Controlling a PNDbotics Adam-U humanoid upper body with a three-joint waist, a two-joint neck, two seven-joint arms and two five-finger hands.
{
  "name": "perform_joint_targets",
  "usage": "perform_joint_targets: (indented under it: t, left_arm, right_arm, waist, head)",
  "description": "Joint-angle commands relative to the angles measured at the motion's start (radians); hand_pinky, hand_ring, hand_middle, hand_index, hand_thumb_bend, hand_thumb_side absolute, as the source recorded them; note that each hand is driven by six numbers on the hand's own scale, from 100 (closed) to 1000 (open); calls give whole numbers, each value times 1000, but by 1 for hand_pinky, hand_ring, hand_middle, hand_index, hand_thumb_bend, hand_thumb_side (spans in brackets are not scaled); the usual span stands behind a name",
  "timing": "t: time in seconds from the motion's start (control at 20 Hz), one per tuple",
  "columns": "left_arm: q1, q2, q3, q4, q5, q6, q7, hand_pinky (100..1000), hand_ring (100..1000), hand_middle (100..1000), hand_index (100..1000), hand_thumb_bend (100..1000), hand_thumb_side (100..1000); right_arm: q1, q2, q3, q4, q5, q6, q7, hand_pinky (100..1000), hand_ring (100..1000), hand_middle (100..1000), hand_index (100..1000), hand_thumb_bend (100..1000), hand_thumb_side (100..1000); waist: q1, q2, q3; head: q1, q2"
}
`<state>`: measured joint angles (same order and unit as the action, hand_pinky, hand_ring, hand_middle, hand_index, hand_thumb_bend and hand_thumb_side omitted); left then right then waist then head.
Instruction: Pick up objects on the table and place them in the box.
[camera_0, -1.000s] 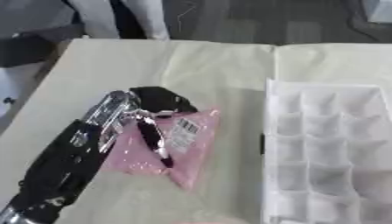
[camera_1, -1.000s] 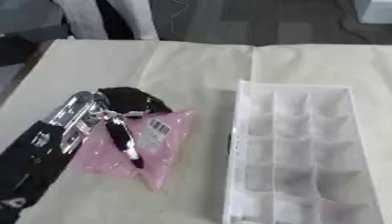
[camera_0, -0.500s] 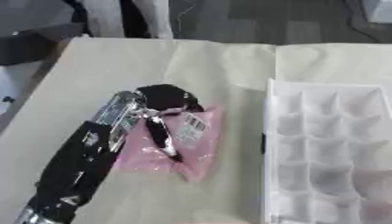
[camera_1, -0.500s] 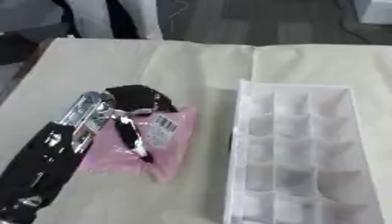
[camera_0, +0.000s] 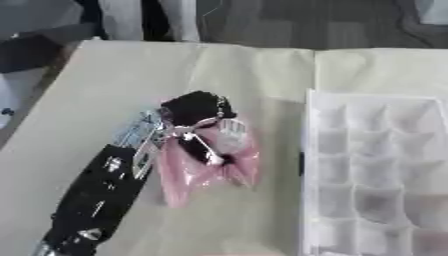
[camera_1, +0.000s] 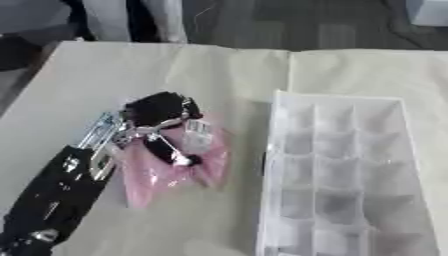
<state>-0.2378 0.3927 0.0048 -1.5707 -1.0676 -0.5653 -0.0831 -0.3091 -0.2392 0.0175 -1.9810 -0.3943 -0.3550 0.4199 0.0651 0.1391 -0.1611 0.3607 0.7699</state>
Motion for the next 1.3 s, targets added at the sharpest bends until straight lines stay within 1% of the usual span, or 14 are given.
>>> perform_joint_targets:
  t: [0.05,0.1,0.25,0.4,0.5,0.6,0.8,0.85,0.95,1.1,1.25,1.3]
  left_arm:
    - [-17,61,10,-1,64,14,81,100,100,100,170,217,100]
    - [-22,77,16,-1,90,21,102,100,100,100,170,216,100]
    - [-38,112,39,-11,162,43,158,100,100,100,157,255,100]
    - [-59,139,69,-37,215,64,212,100,100,100,147,333,100]
    - [-78,165,88,-57,256,79,246,100,100,100,146,357,100]
    - [-100,203,111,-83,277,103,281,100,100,100,146,342,100]
    - [-146,288,133,-115,355,141,329,100,100,100,147,342,100]
    - [-155,309,134,-122,375,145,334,100,100,100,147,342,100]
    - [-172,346,125,-133,422,152,335,100,100,100,148,312,100]
    - [-197,385,98,-162,504,161,314,100,100,100,148,314,100]
    - [-223,404,64,-204,569,170,270,100,100,100,149,321,100]
    - [-230,401,53,-219,585,174,253,100,100,100,149,301,100]
  right_arm:
    - [-13,-8,-4,-19,6,2,-4,547,623,604,653,443,771]
    - [-12,-9,-4,-19,7,3,-5,547,623,604,653,443,772]
    - [-11,-10,-4,-19,11,5,-7,548,624,605,654,444,767]
    - [-9,-11,-5,-19,15,8,-10,549,625,606,655,445,761]
    - [-7,-11,-5,-19,17,9,-11,549,625,606,656,445,759]
    - [-4,-12,-5,-19,19,10,-12,550,626,606,656,445,759]
    - [0,-17,-6,-19,22,11,-13,550,626,606,656,444,764]
    - [1,-17,-5,-19,22,11,-13,550,626,606,656,447,767]
    - [2,-19,-5,-19,23,11,-13,550,626,606,656,444,767]
    - [2,-21,-4,-19,23,10,-13,550,626,606,656,443,770]
    - [1,-21,-3,-19,22,10,-13,550,625,606,657,448,775]
    - [0,-20,-2,-19,22,11,-13,549,625,606,658,446,777]
  waist:
    - [-1,-10,1]
    - [0,-11,1]
    - [1,-12,2]
    - [1,-12,2]
    - [2,-13,3]
    - [4,-15,5]
    - [7,-19,7]
    - [7,-20,8]
    - [9,-21,7]
    - [10,-22,4]
    - [12,-24,0]
    - [12,-24,-2]
  head:
    - [2,0]
    - [2,0]
    - [-1,0]
    - [-5,0]
    - [-8,0]
    - [-11,0]
    - [-16,0]
    - [-17,0]
    - [-16,0]
    - [-14,0]
    - [-12,0]
    - [-12,0]
